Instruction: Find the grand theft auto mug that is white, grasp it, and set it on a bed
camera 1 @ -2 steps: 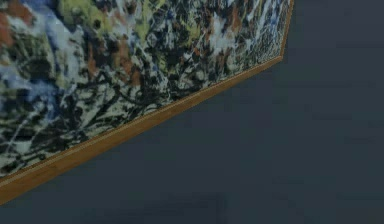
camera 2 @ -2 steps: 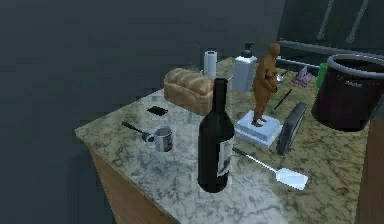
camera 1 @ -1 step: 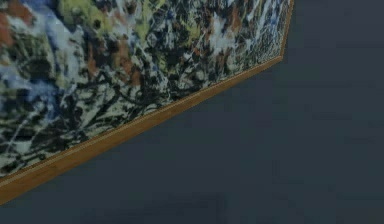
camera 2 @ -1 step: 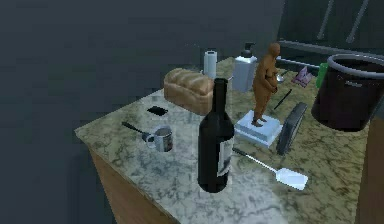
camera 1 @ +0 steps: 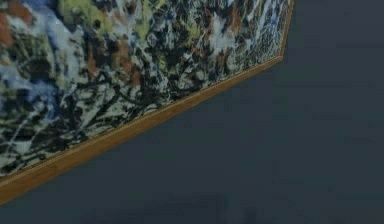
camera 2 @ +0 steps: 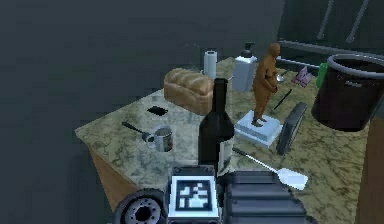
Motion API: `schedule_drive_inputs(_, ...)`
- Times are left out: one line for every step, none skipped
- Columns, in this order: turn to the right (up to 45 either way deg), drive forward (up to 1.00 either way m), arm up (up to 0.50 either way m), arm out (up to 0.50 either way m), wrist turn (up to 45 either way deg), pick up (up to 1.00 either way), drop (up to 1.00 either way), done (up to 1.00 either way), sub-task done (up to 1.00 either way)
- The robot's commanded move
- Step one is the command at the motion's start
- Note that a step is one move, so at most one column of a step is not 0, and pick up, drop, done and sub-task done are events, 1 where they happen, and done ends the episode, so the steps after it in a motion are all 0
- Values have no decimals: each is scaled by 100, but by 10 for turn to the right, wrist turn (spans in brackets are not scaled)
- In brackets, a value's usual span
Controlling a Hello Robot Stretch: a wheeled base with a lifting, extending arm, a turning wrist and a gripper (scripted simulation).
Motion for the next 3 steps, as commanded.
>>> schedule_drive_inputs(0, 0, 0, 24, 0, 0, 0, 0, 0)
schedule_drive_inputs(0, 0, 0, 0, 450, 0, 0, 0, 0)
schedule_drive_inputs(0, 0, 0, 0, 450, 0, 0, 0, 0)
